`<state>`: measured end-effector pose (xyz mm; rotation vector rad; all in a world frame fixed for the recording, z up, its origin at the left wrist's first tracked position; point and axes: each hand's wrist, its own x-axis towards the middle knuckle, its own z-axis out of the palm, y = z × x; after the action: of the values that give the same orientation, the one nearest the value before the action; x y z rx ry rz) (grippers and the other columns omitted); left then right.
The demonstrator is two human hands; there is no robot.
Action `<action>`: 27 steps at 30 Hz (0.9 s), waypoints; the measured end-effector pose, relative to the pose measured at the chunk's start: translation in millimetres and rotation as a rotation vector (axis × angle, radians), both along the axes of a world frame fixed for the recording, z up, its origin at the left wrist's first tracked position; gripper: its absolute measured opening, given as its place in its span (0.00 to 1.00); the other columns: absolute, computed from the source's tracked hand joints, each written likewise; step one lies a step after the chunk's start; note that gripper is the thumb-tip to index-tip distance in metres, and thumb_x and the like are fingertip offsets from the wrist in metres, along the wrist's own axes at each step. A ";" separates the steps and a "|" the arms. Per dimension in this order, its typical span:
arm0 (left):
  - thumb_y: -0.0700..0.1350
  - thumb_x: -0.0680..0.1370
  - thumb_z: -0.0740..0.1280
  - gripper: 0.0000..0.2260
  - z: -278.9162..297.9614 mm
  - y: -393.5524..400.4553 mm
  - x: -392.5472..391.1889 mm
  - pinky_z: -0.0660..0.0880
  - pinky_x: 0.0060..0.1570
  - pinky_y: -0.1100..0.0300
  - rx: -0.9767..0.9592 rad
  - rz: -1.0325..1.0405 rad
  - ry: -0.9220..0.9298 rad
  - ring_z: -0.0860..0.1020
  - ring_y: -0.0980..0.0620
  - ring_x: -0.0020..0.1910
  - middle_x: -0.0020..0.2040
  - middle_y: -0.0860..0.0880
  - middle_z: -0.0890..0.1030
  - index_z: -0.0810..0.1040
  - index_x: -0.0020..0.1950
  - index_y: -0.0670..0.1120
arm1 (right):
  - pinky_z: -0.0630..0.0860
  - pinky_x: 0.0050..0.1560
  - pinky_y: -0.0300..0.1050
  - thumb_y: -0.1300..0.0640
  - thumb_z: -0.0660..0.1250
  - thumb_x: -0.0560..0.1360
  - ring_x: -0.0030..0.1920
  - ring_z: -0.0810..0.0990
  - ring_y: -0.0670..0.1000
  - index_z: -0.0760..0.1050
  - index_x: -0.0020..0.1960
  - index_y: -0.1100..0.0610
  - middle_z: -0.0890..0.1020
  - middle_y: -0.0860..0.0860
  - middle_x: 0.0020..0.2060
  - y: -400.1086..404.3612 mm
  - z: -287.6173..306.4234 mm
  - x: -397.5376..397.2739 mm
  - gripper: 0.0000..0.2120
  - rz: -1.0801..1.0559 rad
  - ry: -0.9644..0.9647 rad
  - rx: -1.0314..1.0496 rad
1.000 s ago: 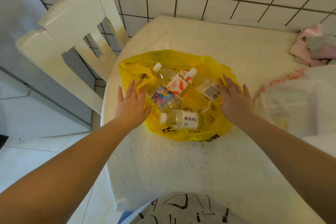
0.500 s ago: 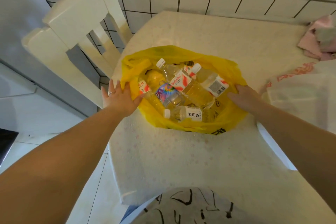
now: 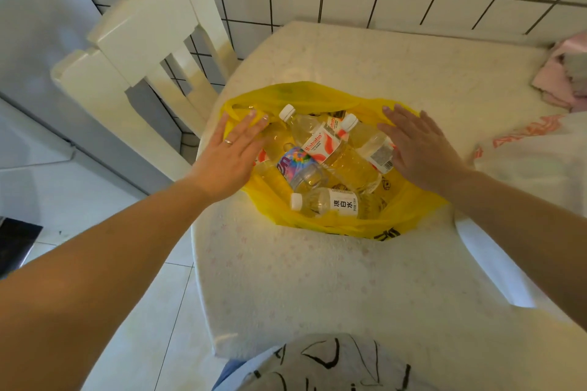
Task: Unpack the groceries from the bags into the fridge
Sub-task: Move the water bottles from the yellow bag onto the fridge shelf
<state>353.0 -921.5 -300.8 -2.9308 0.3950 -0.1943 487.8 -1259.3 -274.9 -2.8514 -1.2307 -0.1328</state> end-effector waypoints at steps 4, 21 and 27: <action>0.54 0.79 0.43 0.28 4.7 4.2 21.3 0.45 0.72 0.41 0.124 -0.011 0.143 0.55 0.42 0.75 0.74 0.42 0.62 0.61 0.74 0.42 | 0.53 0.72 0.59 0.59 0.62 0.77 0.75 0.56 0.56 0.63 0.72 0.59 0.61 0.56 0.74 5.6 -2.9 18.6 0.24 -0.025 0.028 -0.127; 0.60 0.79 0.43 0.29 -20.9 18.0 27.6 0.37 0.71 0.41 -0.169 0.412 0.293 0.46 0.48 0.76 0.78 0.48 0.51 0.50 0.77 0.48 | 0.59 0.69 0.57 0.58 0.59 0.76 0.70 0.63 0.59 0.68 0.68 0.61 0.65 0.58 0.71 -0.1 -13.3 48.5 0.21 -0.298 0.155 -0.101; 0.58 0.78 0.59 0.32 10.1 -31.0 53.4 0.48 0.73 0.51 -0.530 0.278 0.072 0.53 0.46 0.75 0.76 0.44 0.57 0.53 0.76 0.45 | 0.64 0.67 0.56 0.58 0.68 0.72 0.66 0.68 0.60 0.71 0.65 0.58 0.71 0.57 0.65 49.5 15.8 32.0 0.22 -0.062 0.013 0.221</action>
<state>406.4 -952.5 -290.7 -3.4733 -0.0782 -0.1763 519.8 -1209.8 -259.1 -2.6956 -1.0530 -0.2353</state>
